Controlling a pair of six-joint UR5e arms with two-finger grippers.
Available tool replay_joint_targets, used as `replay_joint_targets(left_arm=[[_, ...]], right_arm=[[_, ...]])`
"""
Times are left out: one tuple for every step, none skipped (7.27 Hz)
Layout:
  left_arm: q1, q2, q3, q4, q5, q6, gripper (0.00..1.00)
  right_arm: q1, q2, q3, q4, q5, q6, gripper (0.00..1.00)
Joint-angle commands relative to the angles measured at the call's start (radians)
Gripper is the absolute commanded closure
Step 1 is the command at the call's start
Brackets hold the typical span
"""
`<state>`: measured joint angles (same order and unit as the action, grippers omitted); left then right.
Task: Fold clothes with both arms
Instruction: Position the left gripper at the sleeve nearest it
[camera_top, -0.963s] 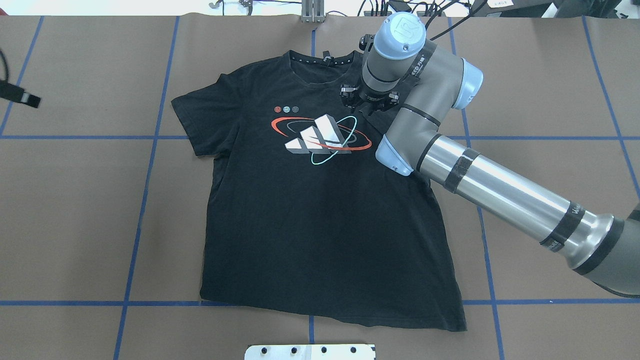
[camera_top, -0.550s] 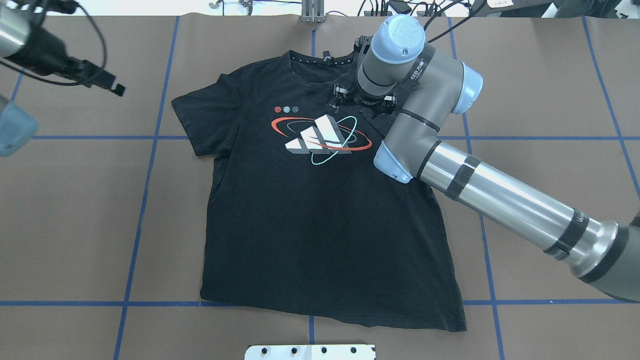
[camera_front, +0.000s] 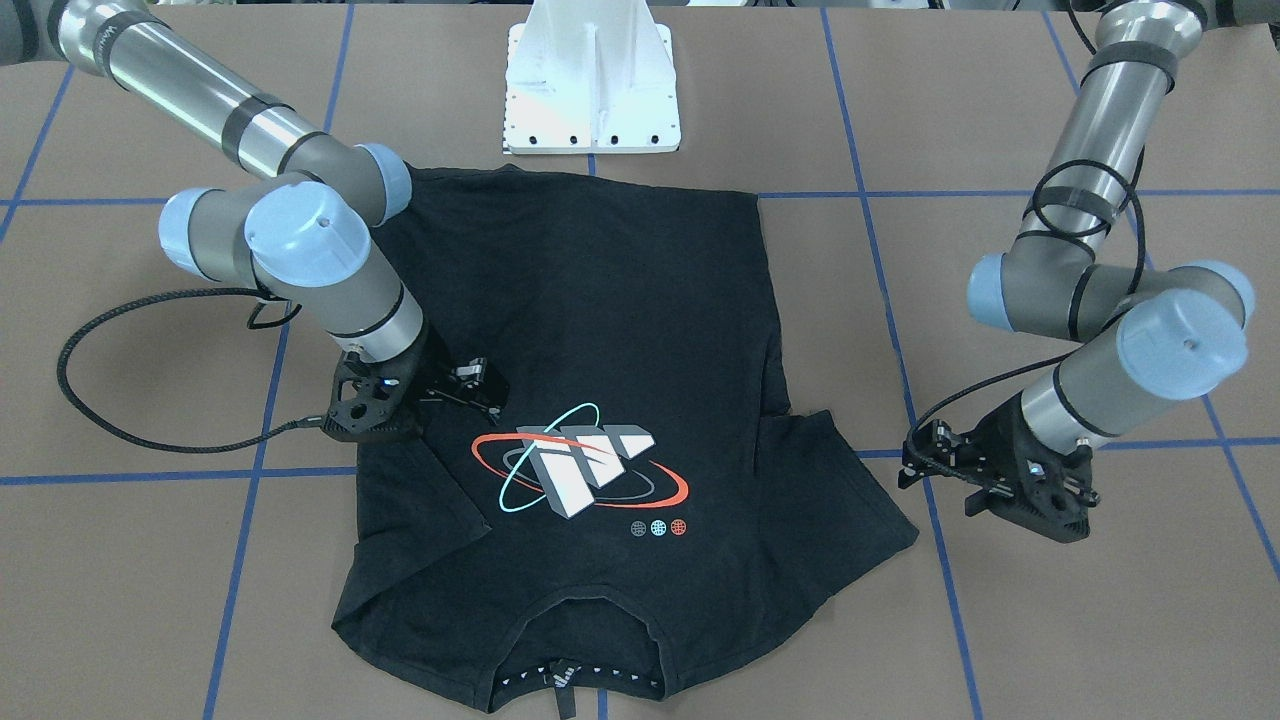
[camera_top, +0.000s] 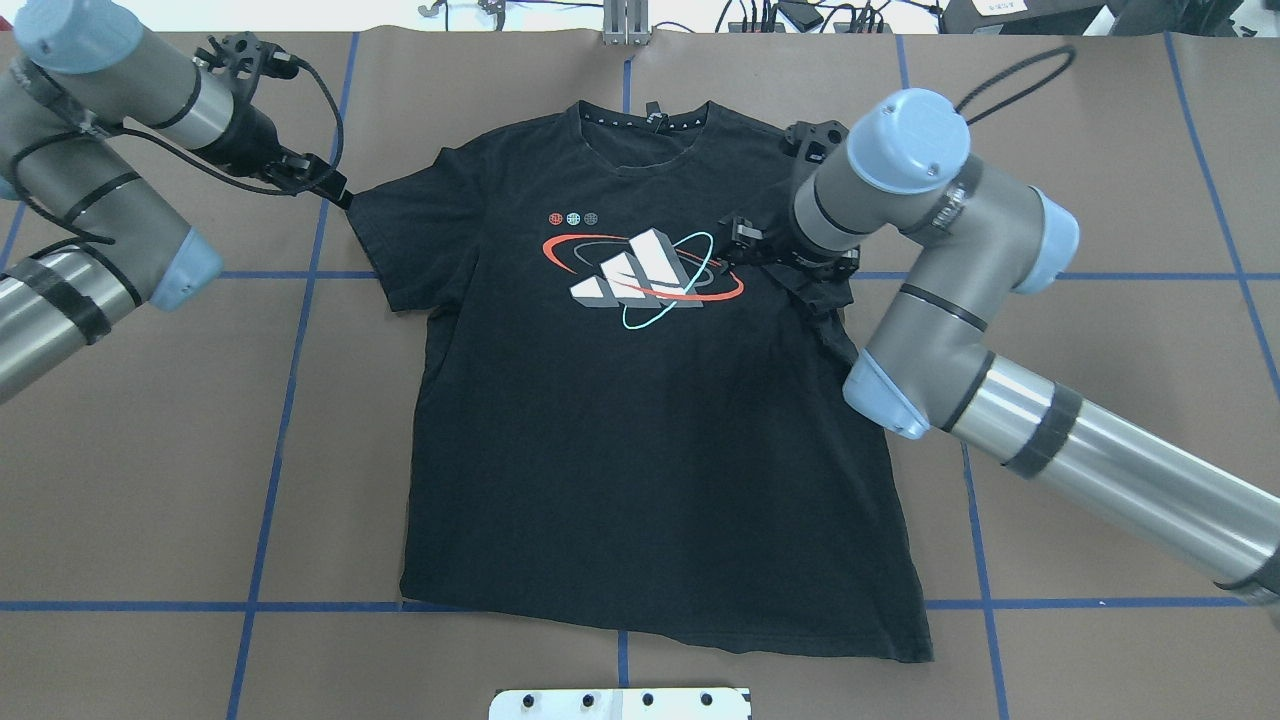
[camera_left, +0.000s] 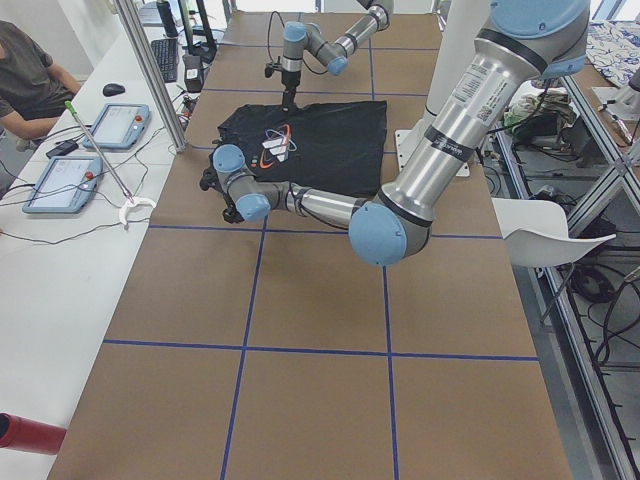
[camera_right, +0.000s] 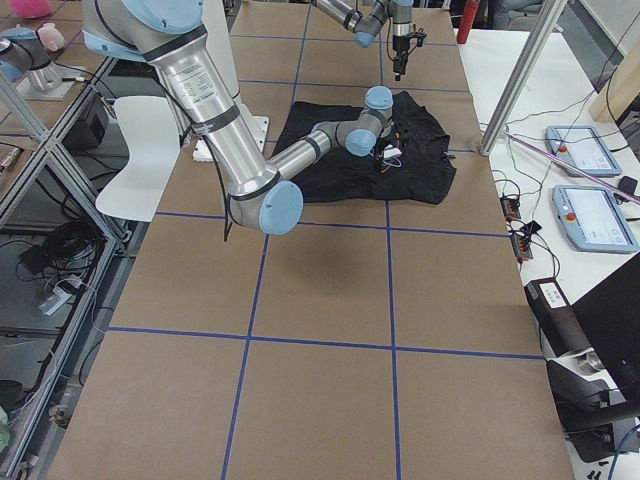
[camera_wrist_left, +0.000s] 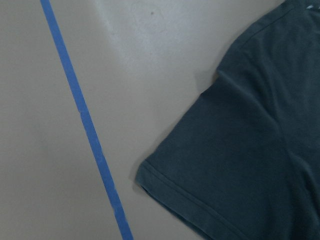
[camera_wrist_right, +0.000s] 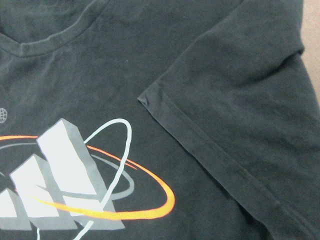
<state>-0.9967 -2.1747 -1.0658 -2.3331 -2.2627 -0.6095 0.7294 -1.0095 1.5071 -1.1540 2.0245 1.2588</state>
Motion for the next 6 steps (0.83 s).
replay_joint_targets(left_arm=[[0.023, -0.039, 0.086, -0.029, 0.034, -0.024, 0.37], [0.021, -0.049, 0.093, -0.029, 0.034, -0.027, 0.39], [0.02, -0.051, 0.107, -0.029, 0.034, -0.039, 0.39], [0.021, -0.056, 0.115, -0.035, 0.034, -0.044, 0.39], [0.021, -0.072, 0.128, -0.038, 0.034, -0.059, 0.39], [0.021, -0.073, 0.15, -0.072, 0.034, -0.061, 0.39]], right_arm=[[-0.002, -0.06, 0.062, 0.0, -0.004, 0.001, 0.0], [-0.004, -0.061, 0.064, 0.0, -0.007, 0.001, 0.0], [-0.004, -0.067, 0.064, 0.0, -0.009, 0.001, 0.0], [-0.002, -0.069, 0.064, 0.0, -0.009, 0.001, 0.0], [-0.004, -0.073, 0.064, 0.002, -0.01, 0.002, 0.0], [-0.004, -0.073, 0.065, 0.002, -0.01, 0.002, 0.0]])
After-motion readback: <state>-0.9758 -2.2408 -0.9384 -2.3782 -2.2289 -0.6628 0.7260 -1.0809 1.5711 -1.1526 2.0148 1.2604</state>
